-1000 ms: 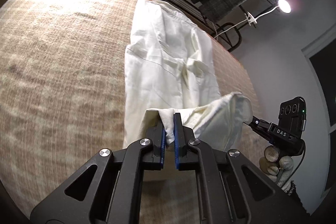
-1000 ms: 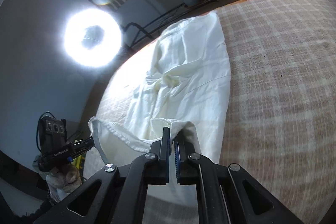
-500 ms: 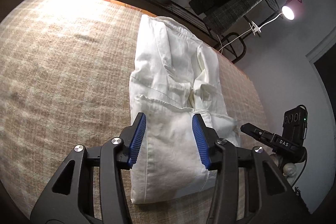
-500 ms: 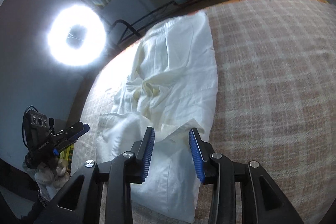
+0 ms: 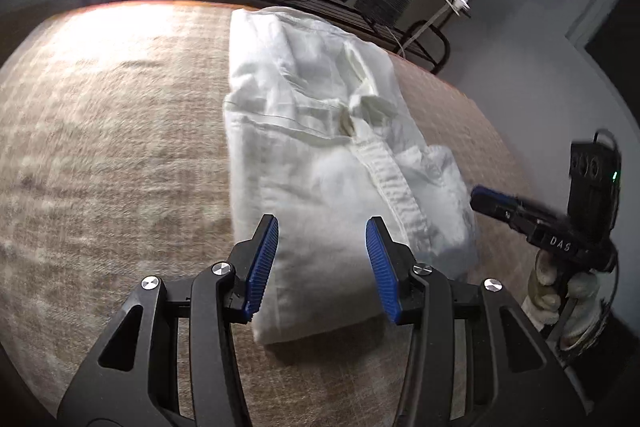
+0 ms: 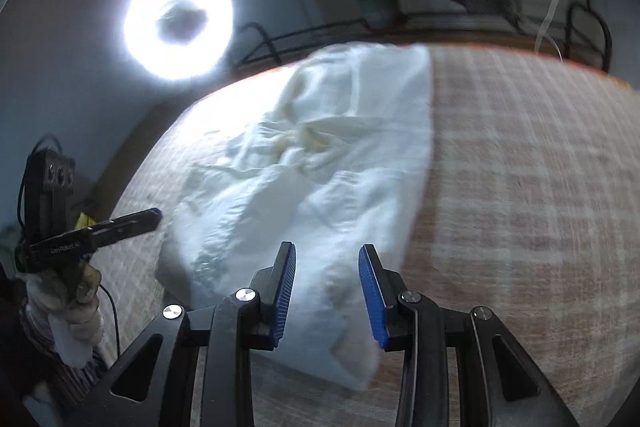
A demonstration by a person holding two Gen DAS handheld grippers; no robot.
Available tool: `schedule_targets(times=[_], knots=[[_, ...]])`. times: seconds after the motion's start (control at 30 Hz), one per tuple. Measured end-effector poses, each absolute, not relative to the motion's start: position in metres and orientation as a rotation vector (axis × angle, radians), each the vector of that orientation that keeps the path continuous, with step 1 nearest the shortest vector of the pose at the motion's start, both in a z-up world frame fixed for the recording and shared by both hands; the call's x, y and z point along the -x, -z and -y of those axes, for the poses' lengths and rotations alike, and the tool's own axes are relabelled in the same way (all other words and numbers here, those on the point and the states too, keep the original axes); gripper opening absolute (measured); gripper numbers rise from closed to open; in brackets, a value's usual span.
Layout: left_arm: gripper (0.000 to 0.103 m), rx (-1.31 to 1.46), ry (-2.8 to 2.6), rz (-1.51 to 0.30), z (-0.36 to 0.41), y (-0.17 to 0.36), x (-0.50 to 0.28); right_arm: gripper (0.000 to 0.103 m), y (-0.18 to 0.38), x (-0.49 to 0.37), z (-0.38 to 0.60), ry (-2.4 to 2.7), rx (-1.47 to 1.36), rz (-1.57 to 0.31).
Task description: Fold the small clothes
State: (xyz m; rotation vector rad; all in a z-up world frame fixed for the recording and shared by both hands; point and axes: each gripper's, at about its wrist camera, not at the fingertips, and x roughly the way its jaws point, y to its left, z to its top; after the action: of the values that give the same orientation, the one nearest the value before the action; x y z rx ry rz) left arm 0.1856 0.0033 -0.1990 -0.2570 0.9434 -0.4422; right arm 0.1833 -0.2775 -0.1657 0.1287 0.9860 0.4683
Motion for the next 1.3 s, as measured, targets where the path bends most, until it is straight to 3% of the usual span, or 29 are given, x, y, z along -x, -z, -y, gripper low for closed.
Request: schedule_targets(times=[0.17, 0.33, 0.47, 0.63, 1.0, 1.17, 1.3], knots=[[0.046, 0.066, 0.489, -0.859, 0.036, 0.192, -0.168, 0.035, 0.162, -0.167, 0.244, -0.576, -0.052, -0.925], [0.046, -0.096, 0.429, -0.869, 0.064, 0.221, -0.186, 0.032, 0.188, -0.171, 0.216, -0.495, 0.113, -0.977], [0.046, -0.047, 0.42, -0.93, 0.057, 0.237, -0.203, 0.023, 0.203, -0.182, 0.236, -0.409, 0.046, -1.029], [0.046, -0.027, 0.435, -0.953, 0.045, 0.226, -0.209, 0.024, 0.197, -0.192, 0.253, -0.483, -0.033, -1.072], [0.046, 0.01, 0.351, -0.879, 0.005, 0.186, -0.286, 0.025, 0.155, -0.256, 0.28, -0.505, -0.073, -0.982], [0.046, 0.04, 0.305, -0.915, -0.007, 0.198, -0.347, 0.042, 0.16, -0.308, 0.294, -0.462, -0.102, -0.981], [0.046, 0.096, 0.294, -0.945, -0.015, 0.211, -0.39, 0.043, 0.171, -0.352, 0.307, -0.421, -0.158, -0.992]])
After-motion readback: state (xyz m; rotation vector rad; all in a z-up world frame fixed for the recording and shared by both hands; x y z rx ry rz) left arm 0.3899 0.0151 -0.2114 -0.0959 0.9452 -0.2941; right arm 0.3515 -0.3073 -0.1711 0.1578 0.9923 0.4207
